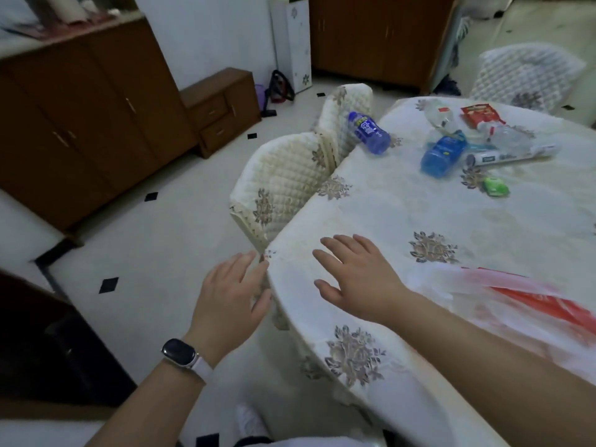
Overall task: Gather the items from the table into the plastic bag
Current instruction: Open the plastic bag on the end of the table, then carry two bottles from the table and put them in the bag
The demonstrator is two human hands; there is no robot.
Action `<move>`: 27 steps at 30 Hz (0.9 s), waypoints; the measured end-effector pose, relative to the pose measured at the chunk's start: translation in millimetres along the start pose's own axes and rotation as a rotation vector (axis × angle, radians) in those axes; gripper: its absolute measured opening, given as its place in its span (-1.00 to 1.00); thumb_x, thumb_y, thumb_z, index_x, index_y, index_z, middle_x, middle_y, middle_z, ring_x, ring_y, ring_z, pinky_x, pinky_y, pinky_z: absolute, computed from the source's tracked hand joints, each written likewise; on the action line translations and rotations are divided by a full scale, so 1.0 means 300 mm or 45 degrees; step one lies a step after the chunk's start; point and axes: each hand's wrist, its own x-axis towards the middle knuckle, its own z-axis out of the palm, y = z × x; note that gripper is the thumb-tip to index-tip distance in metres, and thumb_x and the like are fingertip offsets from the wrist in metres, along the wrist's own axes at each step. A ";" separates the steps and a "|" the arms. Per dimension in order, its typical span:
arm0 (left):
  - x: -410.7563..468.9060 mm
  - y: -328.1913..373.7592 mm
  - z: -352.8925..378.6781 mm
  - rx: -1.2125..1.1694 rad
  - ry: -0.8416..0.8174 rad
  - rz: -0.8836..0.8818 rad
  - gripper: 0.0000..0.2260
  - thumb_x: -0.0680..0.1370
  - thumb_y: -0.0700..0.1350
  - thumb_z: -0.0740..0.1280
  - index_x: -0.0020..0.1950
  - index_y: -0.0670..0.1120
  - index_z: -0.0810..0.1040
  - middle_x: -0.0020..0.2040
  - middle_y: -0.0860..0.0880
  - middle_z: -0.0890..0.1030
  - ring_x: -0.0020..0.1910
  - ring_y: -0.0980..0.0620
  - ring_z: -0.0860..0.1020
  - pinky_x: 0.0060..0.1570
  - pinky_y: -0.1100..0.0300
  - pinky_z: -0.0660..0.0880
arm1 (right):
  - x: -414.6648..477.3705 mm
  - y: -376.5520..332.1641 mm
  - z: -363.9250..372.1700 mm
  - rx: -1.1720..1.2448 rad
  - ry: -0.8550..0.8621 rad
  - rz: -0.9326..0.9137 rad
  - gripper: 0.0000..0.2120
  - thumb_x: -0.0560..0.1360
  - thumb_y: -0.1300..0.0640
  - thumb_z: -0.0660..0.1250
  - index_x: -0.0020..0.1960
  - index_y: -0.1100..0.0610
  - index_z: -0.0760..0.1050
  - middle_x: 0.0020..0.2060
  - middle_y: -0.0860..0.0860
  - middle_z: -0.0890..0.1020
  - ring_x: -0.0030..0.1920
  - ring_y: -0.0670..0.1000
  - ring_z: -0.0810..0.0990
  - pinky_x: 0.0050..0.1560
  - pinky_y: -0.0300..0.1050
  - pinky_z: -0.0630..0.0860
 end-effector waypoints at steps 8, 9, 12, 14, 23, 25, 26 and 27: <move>0.074 -0.574 -0.010 -0.036 0.070 -0.036 -0.58 0.50 0.07 0.20 0.27 -0.10 0.58 0.30 -0.14 0.55 0.28 -0.18 0.52 0.24 -0.08 0.40 | 0.473 -0.319 0.122 -0.033 -0.029 -0.010 -0.56 0.50 -0.14 0.21 0.25 0.10 0.52 0.27 0.11 0.55 0.27 0.16 0.49 0.28 0.12 0.39; 0.076 -0.632 -0.020 -0.032 0.080 -0.039 -0.58 0.50 0.06 0.20 0.26 -0.09 0.58 0.30 -0.14 0.55 0.28 -0.18 0.52 0.24 -0.07 0.39 | 0.530 -0.358 0.131 -0.034 -0.030 -0.019 -0.55 0.50 -0.15 0.21 0.25 0.11 0.53 0.28 0.12 0.55 0.28 0.17 0.49 0.28 0.12 0.40; 0.077 -0.790 -0.057 -0.036 0.108 -0.065 -0.59 0.50 0.05 0.21 0.26 -0.08 0.58 0.30 -0.13 0.56 0.28 -0.16 0.52 0.26 -0.04 0.34 | 0.676 -0.457 0.151 -0.042 -0.035 -0.036 -0.54 0.52 -0.16 0.19 0.27 0.09 0.51 0.29 0.11 0.53 0.30 0.16 0.47 0.31 0.13 0.38; 0.083 -0.883 -0.072 -0.020 0.100 -0.076 -0.59 0.51 0.06 0.21 0.28 -0.08 0.57 0.30 -0.12 0.55 0.29 -0.16 0.51 0.28 -0.01 0.31 | 0.759 -0.502 0.167 -0.046 -0.031 -0.048 -0.55 0.52 -0.16 0.19 0.26 0.09 0.50 0.30 0.10 0.53 0.31 0.16 0.46 0.31 0.12 0.37; 0.153 -1.210 -0.065 -0.007 0.058 -0.174 -0.57 0.53 0.07 0.20 0.33 -0.08 0.55 0.33 -0.14 0.53 0.30 -0.16 0.50 0.27 -0.07 0.41 | 1.116 -0.593 0.316 -0.040 -0.058 -0.158 -0.52 0.53 -0.17 0.15 0.28 0.10 0.51 0.30 0.11 0.53 0.30 0.17 0.48 0.29 0.12 0.38; 0.183 -1.291 -0.051 0.000 0.042 -0.202 -0.56 0.53 0.07 0.20 0.33 -0.08 0.55 0.34 -0.14 0.53 0.30 -0.17 0.50 0.27 -0.07 0.41 | 1.217 -0.612 0.372 -0.015 -0.058 -0.190 -0.53 0.52 -0.17 0.15 0.27 0.10 0.51 0.29 0.10 0.54 0.30 0.16 0.47 0.30 0.11 0.37; 0.204 -1.337 -0.043 0.008 0.021 -0.221 -0.56 0.53 0.07 0.20 0.33 -0.08 0.54 0.35 -0.14 0.52 0.31 -0.16 0.49 0.28 -0.08 0.40 | 1.272 -0.621 0.404 0.003 -0.061 -0.208 -0.52 0.52 -0.17 0.15 0.27 0.10 0.51 0.29 0.10 0.54 0.31 0.16 0.47 0.30 0.11 0.36; 0.230 -1.384 -0.033 0.019 -0.004 -0.240 -0.56 0.53 0.07 0.20 0.34 -0.07 0.54 0.35 -0.14 0.52 0.32 -0.16 0.48 0.29 -0.08 0.39 | 1.328 -0.627 0.439 0.024 -0.062 -0.224 -0.52 0.52 -0.17 0.15 0.27 0.11 0.51 0.30 0.10 0.53 0.31 0.15 0.47 0.31 0.11 0.36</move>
